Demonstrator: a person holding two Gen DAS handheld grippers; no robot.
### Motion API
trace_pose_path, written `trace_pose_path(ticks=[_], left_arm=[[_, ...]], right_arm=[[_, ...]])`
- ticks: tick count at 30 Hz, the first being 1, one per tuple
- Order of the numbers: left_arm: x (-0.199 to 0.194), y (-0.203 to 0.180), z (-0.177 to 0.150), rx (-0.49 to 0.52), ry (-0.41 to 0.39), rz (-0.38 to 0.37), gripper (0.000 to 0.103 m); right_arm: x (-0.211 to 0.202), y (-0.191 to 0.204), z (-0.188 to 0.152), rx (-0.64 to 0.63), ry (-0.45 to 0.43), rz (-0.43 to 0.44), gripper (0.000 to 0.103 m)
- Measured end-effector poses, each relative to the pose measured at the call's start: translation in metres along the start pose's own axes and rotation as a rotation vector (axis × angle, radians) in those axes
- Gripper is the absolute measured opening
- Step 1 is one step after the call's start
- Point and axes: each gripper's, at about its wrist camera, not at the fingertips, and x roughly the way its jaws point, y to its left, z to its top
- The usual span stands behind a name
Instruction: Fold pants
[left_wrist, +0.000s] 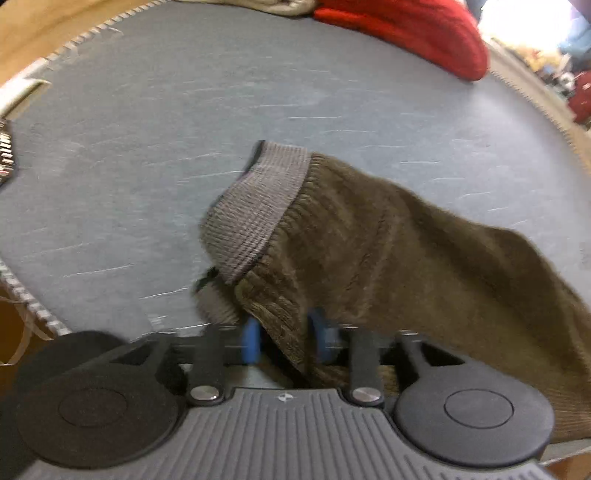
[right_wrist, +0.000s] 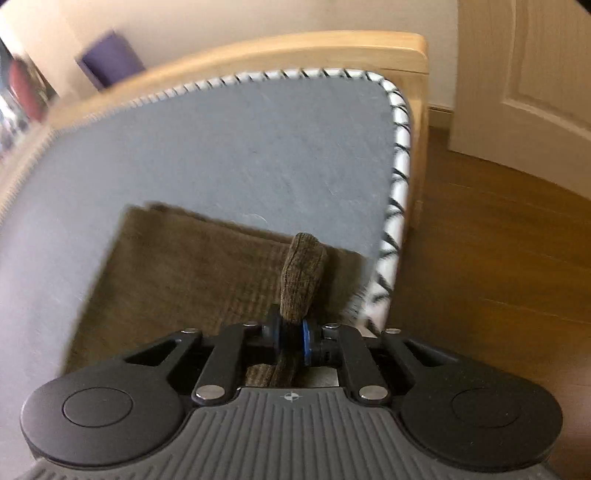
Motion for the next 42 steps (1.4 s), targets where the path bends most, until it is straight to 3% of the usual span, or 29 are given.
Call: trace_pose_path(ticks=[2,5,6,8,10,13,15,16,17,19,22,26,29,32,34,36,37,42], left_arm=[[-0.018,-0.008,-0.008,0.019,-0.092,0.065,0.046],[-0.046,-0.035,-0.020,0.107,-0.276,0.133,0.058],[-0.051,-0.045,-0.022,0.147,-0.320,0.116,0.058],[-0.054,-0.067,-0.026,0.245,-0.372,0.012,0.059],[-0.048,-0.085,-0.029,0.315,-0.358,-0.120,0.059],[-0.027,-0.103,-0.044,0.421,-0.296,-0.240,0.058],[0.012,-0.112,-0.056,0.485,-0.058,-0.225,0.055],[0.025,-0.111,-0.066,0.514,-0.006,-0.213,0.056],[0.022,-0.114,-0.073,0.568,-0.064,-0.212,0.056],[0.021,-0.117,-0.073,0.588,-0.064,-0.196,0.056],[0.024,-0.115,-0.073,0.572,-0.072,-0.214,0.056],[0.024,-0.114,-0.070,0.590,-0.080,-0.204,0.056],[0.024,-0.112,-0.079,0.592,-0.084,-0.204,0.057],[0.022,-0.113,-0.082,0.599,-0.092,-0.200,0.059],[0.022,-0.115,-0.082,0.607,-0.100,-0.195,0.060],[0.020,-0.118,-0.081,0.610,-0.104,-0.192,0.060],[0.019,-0.118,-0.080,0.610,-0.104,-0.193,0.060],[0.015,-0.116,-0.081,0.607,-0.108,-0.198,0.060]], right_arm=[[-0.015,0.001,0.000,0.009,-0.086,-0.091,0.024],[-0.042,0.007,0.000,0.021,-0.239,-0.111,0.029],[-0.048,0.012,0.000,0.001,-0.274,-0.078,0.030],[-0.057,0.029,-0.005,-0.074,-0.306,0.084,0.030],[-0.060,0.055,-0.016,-0.201,-0.273,0.239,0.032],[-0.060,0.097,-0.038,-0.380,-0.177,0.411,0.041],[-0.054,0.119,-0.048,-0.437,-0.088,0.467,0.042],[-0.050,0.132,-0.055,-0.456,-0.047,0.486,0.042],[-0.045,0.143,-0.060,-0.467,-0.010,0.505,0.042],[-0.035,0.162,-0.066,-0.468,0.044,0.519,0.044],[-0.013,0.186,-0.071,-0.411,0.122,0.493,0.051],[0.021,0.205,-0.074,-0.309,0.222,0.384,0.052],[0.033,0.219,-0.076,-0.288,0.220,0.338,0.052],[0.034,0.238,-0.085,-0.385,0.174,0.279,0.051],[0.034,0.255,-0.094,-0.485,0.124,0.210,0.033],[0.032,0.255,-0.100,-0.544,0.092,0.171,0.022],[0.032,0.257,-0.101,-0.554,0.082,0.162,0.010],[0.026,0.239,-0.076,-0.409,0.001,0.169,0.001]])
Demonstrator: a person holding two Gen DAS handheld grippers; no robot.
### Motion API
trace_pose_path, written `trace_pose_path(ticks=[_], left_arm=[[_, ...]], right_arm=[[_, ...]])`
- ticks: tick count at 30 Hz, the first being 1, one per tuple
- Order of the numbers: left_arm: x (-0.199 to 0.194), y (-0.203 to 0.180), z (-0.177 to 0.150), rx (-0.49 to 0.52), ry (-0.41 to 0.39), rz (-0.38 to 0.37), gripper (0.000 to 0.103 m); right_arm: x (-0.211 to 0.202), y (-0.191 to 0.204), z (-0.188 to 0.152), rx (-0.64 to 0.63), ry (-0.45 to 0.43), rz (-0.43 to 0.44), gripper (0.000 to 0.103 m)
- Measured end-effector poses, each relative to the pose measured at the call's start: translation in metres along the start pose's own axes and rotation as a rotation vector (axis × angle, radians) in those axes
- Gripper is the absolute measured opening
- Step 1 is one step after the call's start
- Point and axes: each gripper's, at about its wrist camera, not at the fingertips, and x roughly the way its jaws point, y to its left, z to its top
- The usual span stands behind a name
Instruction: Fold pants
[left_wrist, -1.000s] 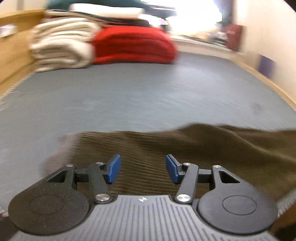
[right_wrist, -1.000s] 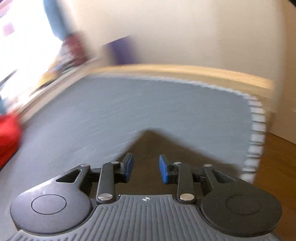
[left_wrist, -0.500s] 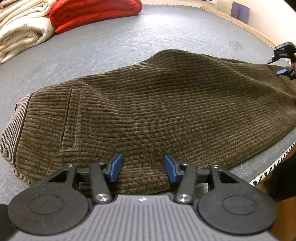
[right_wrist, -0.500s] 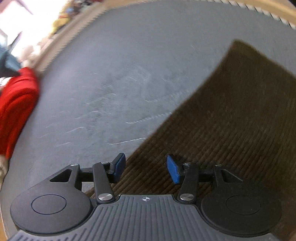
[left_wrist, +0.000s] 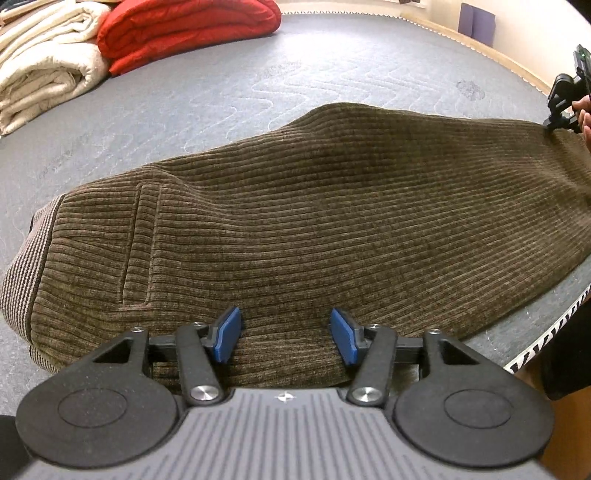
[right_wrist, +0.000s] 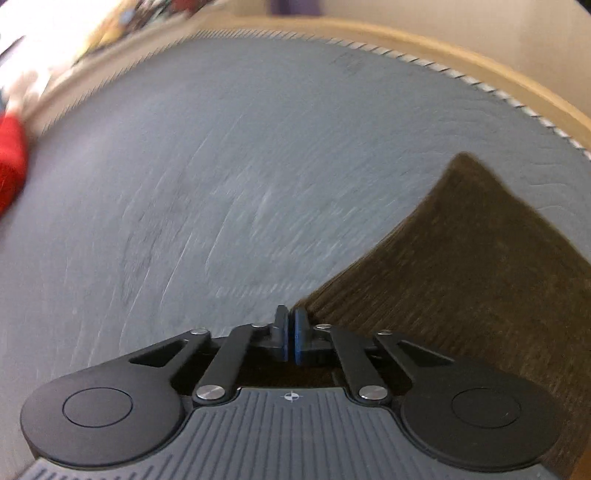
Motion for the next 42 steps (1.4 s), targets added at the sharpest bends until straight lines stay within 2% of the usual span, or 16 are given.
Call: trace_pose_path(ticks=[4,7,10,14,16,18,20,23,26,27,29,31,33,36,39,42], left_arm=[[0.000,0.000,0.000,-0.001,-0.003,-0.001,0.060],[0.000,0.002,0.001,-0.014,-0.006,-0.001,0.061],[-0.002,0.004,0.004,-0.038,-0.022,0.001,0.061],[-0.011,0.014,0.012,-0.094,-0.082,0.024,0.061],[-0.015,0.024,0.014,-0.147,-0.105,0.043,0.061],[-0.012,0.035,0.015,-0.194,-0.082,0.072,0.061],[-0.002,0.043,0.014,-0.209,-0.020,0.073,0.060],[-0.005,0.032,0.018,-0.134,-0.037,0.103,0.060],[-0.014,0.031,0.021,-0.146,-0.087,0.078,0.061],[-0.013,0.031,0.022,-0.155,-0.079,0.076,0.061],[-0.001,0.037,0.021,-0.185,0.003,0.069,0.061],[0.000,0.034,0.022,-0.152,-0.004,0.070,0.063],[-0.003,0.033,0.024,-0.167,-0.012,0.063,0.066],[-0.006,0.033,0.022,-0.185,-0.009,0.048,0.067],[-0.007,0.035,0.022,-0.192,-0.006,0.038,0.067],[-0.006,0.037,0.019,-0.192,-0.004,0.034,0.070]], right_arm=[[-0.001,-0.022,0.005,0.093,-0.023,-0.052,0.000],[-0.004,-0.037,0.004,0.150,0.008,0.008,0.003],[-0.025,-0.035,-0.001,0.101,-0.022,0.086,0.007],[-0.065,-0.016,-0.015,-0.043,-0.068,0.252,0.013],[-0.088,-0.001,-0.028,-0.157,-0.111,0.305,0.034],[-0.106,0.006,-0.044,-0.225,-0.140,0.330,0.042],[-0.113,0.005,-0.058,-0.247,-0.116,0.347,0.042],[-0.115,-0.010,-0.073,-0.217,-0.071,0.323,0.042],[-0.124,-0.031,-0.086,-0.196,-0.048,0.256,0.042],[-0.125,-0.035,-0.090,-0.196,-0.044,0.237,0.042],[-0.121,-0.050,-0.093,-0.186,-0.039,0.193,0.042],[-0.124,-0.067,-0.097,-0.157,-0.039,0.161,0.042],[-0.125,-0.082,-0.097,-0.109,-0.044,0.126,0.042],[-0.129,-0.115,-0.093,0.037,-0.061,0.062,0.043],[-0.127,-0.150,-0.088,0.227,-0.088,-0.040,0.044],[-0.123,-0.196,-0.089,0.478,-0.102,-0.103,0.045]])
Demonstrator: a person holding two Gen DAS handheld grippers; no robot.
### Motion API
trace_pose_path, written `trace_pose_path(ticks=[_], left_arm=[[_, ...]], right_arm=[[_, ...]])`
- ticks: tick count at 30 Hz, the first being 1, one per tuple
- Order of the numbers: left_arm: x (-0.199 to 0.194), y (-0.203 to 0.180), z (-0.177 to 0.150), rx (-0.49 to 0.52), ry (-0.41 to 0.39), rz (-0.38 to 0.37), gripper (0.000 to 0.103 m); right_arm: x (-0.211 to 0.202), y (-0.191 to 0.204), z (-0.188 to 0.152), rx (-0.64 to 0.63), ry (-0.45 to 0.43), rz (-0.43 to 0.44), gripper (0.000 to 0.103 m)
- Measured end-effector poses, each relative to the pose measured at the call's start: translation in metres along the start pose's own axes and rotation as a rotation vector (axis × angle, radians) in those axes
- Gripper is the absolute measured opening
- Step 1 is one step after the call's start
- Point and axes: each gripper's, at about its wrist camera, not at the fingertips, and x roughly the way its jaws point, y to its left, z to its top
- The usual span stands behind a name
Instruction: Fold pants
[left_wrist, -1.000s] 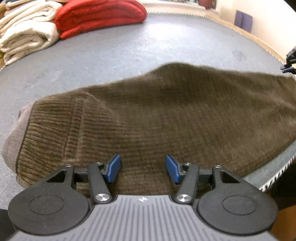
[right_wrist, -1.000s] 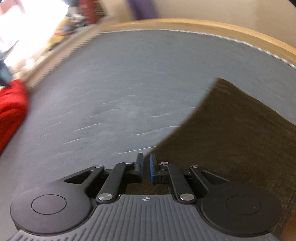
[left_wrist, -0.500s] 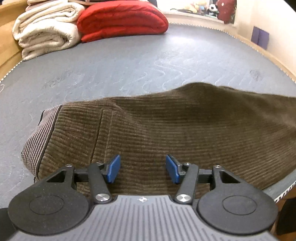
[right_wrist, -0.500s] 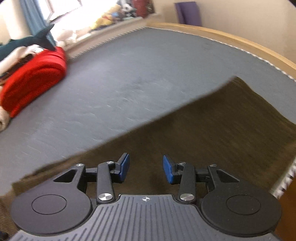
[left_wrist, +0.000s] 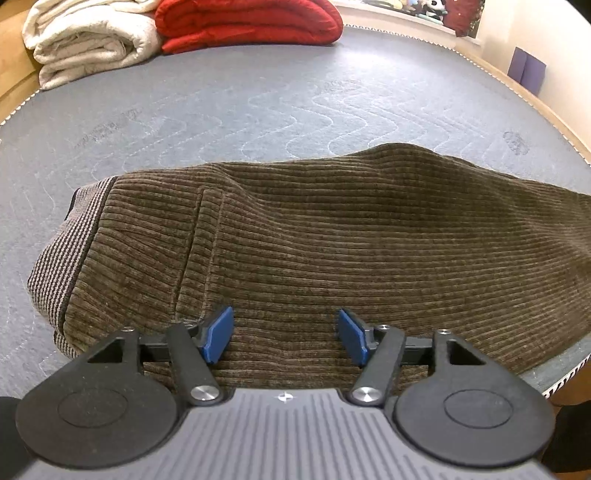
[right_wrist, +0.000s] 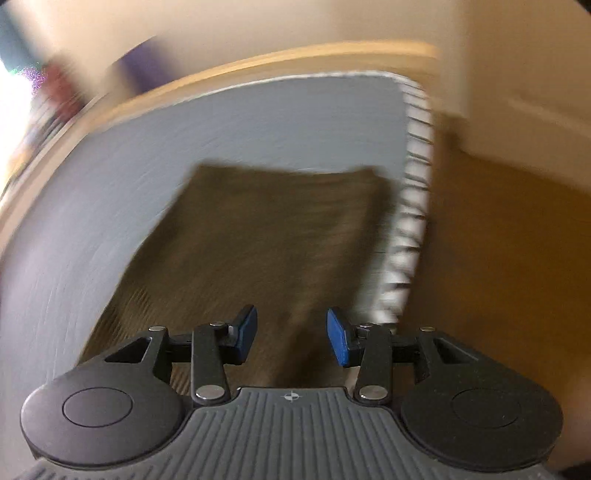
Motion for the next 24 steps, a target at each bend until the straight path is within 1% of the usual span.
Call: trace_pose_path(ticks=[2,4,7,12,16,17,18,19,20,21,22,24], left_arm=[[-0.001,-0.002,-0.001,0.011,0.000,0.003,0.072],[-0.001,-0.005,-0.003,0.029,-0.002,0.009,0.075],[0.003,-0.008,-0.005,0.047,-0.004,0.015,0.077],[0.008,-0.011,-0.005,0.047,-0.004,0.012,0.078],[0.009,-0.013,-0.007,0.053,-0.008,0.012,0.078],[0.009,-0.013,-0.007,0.054,-0.008,0.012,0.079],[0.009,-0.014,-0.007,0.055,-0.008,0.012,0.079],[0.009,-0.014,-0.007,0.055,-0.007,0.011,0.079],[0.009,-0.015,-0.007,0.057,-0.007,0.010,0.079],[0.010,-0.015,-0.007,0.058,-0.007,0.011,0.079],[0.010,-0.016,-0.007,0.059,-0.006,0.012,0.080],[0.011,-0.016,-0.007,0.056,-0.005,0.009,0.080]], right_arm=[[0.006,-0.017,0.007,0.113,-0.007,0.023,0.045],[0.010,-0.023,0.011,0.155,-0.020,0.050,0.045],[0.019,-0.027,0.012,0.200,-0.011,0.092,0.045],[0.033,-0.025,0.017,0.236,0.003,0.065,0.046],[0.039,-0.025,0.023,0.262,-0.018,0.050,0.045],[0.041,-0.025,0.023,0.266,-0.024,0.052,0.043],[0.042,-0.025,0.024,0.264,-0.026,0.051,0.037],[0.043,-0.025,0.023,0.262,-0.026,0.047,0.027],[0.043,-0.025,0.023,0.262,-0.025,0.044,0.022],[0.044,-0.027,0.023,0.272,-0.022,0.062,0.018],[0.042,-0.028,0.023,0.276,-0.027,0.076,0.016],[0.035,-0.026,0.025,0.268,-0.052,0.108,0.015]])
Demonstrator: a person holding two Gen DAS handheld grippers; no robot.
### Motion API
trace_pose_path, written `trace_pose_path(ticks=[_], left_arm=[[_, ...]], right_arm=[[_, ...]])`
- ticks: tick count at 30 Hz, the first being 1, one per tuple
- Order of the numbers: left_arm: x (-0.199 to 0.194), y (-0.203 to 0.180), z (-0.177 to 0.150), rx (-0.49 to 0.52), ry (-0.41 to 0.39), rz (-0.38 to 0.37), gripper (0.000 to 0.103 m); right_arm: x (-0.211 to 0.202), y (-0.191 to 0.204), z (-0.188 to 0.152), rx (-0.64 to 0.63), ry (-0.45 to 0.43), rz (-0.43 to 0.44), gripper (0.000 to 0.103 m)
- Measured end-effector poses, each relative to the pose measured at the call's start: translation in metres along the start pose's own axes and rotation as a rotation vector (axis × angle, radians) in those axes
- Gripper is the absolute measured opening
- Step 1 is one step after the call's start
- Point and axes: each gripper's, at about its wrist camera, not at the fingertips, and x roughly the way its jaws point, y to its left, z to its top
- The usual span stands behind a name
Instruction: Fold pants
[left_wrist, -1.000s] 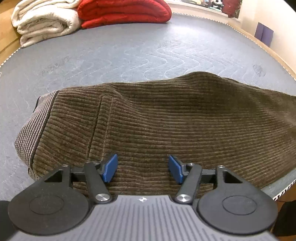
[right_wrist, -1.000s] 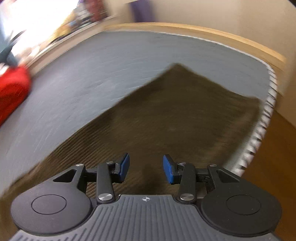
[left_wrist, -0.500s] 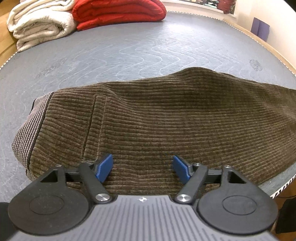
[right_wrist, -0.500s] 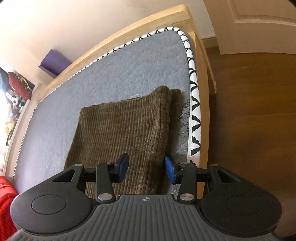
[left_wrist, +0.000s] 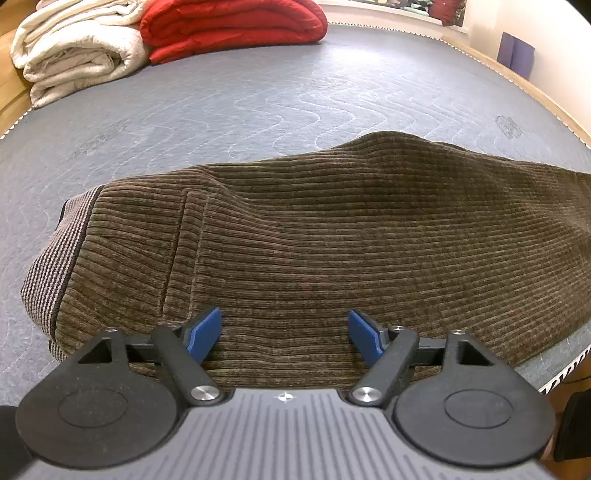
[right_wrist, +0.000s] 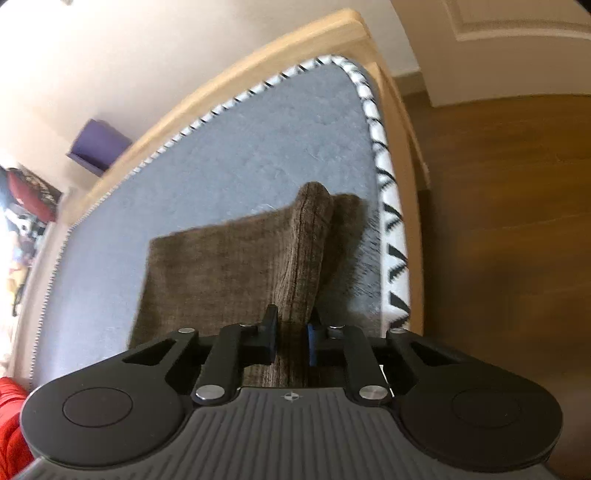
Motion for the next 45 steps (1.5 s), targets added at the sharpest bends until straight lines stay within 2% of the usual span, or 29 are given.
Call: trace_pose_path(ticks=[3,5,7,9,11,13,15,16,18,19,21,22,23,25,30,32,33,37,40,43,45], left_arm=[[0.001,0.003,0.002,-0.019,0.003,-0.009,0.081],[0.001,0.005,0.004,-0.035,0.008,-0.016,0.081],[-0.001,0.009,0.005,-0.058,0.012,-0.028,0.081],[-0.001,0.014,0.006,-0.087,0.014,-0.045,0.081],[-0.003,0.018,0.007,-0.110,0.014,-0.060,0.081],[-0.004,0.021,0.008,-0.123,0.014,-0.068,0.081],[-0.005,0.023,0.008,-0.131,0.012,-0.075,0.081],[-0.006,0.025,0.007,-0.137,0.011,-0.078,0.080],[-0.009,0.030,0.007,-0.155,0.008,-0.092,0.080],[-0.010,0.033,0.006,-0.168,0.007,-0.101,0.080],[-0.011,0.041,0.006,-0.197,0.010,-0.125,0.080],[-0.012,0.044,0.006,-0.213,0.011,-0.137,0.080],[-0.013,0.047,0.006,-0.228,0.011,-0.148,0.080],[-0.013,0.052,0.006,-0.256,0.013,-0.165,0.080],[-0.012,0.063,0.009,-0.342,0.004,-0.186,0.079],[-0.015,0.067,0.011,-0.368,-0.026,-0.198,0.077],[-0.018,0.068,0.012,-0.376,-0.045,-0.214,0.076],[-0.025,0.067,0.014,-0.375,-0.099,-0.293,0.072],[-0.025,0.060,0.015,-0.357,-0.093,-0.360,0.070],[-0.017,0.051,0.012,-0.339,-0.022,-0.428,0.070],[-0.005,0.045,0.008,-0.335,0.065,-0.476,0.069]], right_arm=[[-0.021,0.012,-0.001,-0.005,-0.042,0.095,0.014],[-0.042,0.031,-0.006,-0.102,-0.078,0.164,0.014],[-0.072,0.064,-0.021,-0.289,-0.134,0.241,0.014],[-0.109,0.100,-0.051,-0.526,-0.189,0.339,0.014],[-0.155,0.132,-0.099,-0.769,-0.234,0.469,0.014],[-0.199,0.151,-0.161,-1.000,-0.208,0.635,0.014],[-0.232,0.155,-0.225,-1.193,-0.125,0.781,0.015],[-0.243,0.153,-0.263,-1.312,-0.046,0.844,0.016],[-0.249,0.142,-0.324,-1.496,0.113,0.894,0.017],[-0.245,0.135,-0.351,-1.576,0.203,0.883,0.018],[-0.231,0.123,-0.396,-1.733,0.388,0.804,0.020],[-0.225,0.116,-0.415,-1.823,0.447,0.756,0.021],[-0.224,0.109,-0.425,-1.880,0.455,0.736,0.024],[-0.232,0.106,-0.428,-1.901,0.424,0.755,0.030],[-0.239,0.116,-0.393,-1.744,0.541,0.854,0.030],[-0.245,0.117,-0.381,-1.679,0.549,0.910,0.034],[-0.247,0.120,-0.379,-1.647,0.548,0.928,0.039],[-0.243,0.120,-0.373,-1.577,0.512,0.920,0.050],[-0.231,0.117,-0.383,-1.638,0.497,0.842,0.051],[-0.221,0.109,-0.399,-1.743,0.691,0.820,0.052],[-0.231,0.101,-0.401,-1.844,0.629,0.847,0.052]])
